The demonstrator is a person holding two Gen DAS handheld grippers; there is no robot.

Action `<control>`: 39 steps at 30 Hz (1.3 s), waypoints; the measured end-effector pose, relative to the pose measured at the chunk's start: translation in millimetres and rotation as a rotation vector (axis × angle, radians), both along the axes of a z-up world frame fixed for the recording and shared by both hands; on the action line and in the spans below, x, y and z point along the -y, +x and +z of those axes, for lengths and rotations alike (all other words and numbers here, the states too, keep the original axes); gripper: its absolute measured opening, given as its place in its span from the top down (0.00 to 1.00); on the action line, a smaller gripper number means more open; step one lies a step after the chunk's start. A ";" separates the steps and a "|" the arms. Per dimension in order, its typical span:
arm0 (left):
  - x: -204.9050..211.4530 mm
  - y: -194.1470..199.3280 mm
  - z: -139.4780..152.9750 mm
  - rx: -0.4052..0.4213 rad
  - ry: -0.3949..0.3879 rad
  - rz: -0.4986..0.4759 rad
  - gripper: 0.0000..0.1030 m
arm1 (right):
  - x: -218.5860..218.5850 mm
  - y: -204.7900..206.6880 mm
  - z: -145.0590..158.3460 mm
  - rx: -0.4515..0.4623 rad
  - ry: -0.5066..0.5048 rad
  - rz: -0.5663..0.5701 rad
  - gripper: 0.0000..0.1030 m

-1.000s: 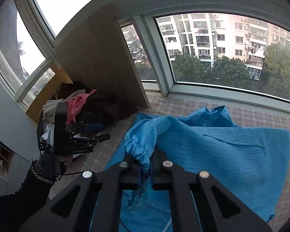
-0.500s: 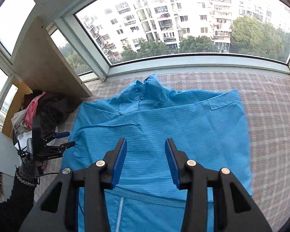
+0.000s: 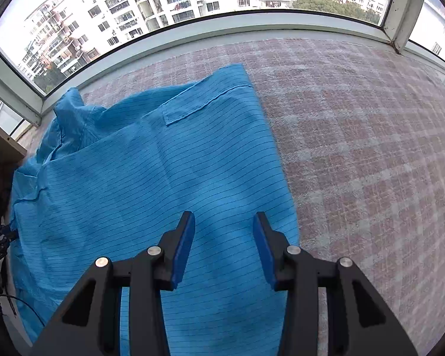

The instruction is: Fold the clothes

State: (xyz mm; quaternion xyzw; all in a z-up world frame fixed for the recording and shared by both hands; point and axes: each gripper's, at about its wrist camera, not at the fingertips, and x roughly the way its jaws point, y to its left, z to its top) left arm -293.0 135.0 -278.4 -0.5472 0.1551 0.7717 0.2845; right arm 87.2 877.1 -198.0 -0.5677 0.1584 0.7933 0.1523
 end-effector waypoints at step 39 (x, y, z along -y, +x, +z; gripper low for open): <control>-11.1 15.2 1.8 -0.049 -0.071 0.015 0.54 | -0.8 15.7 8.1 -0.123 -0.094 0.076 0.67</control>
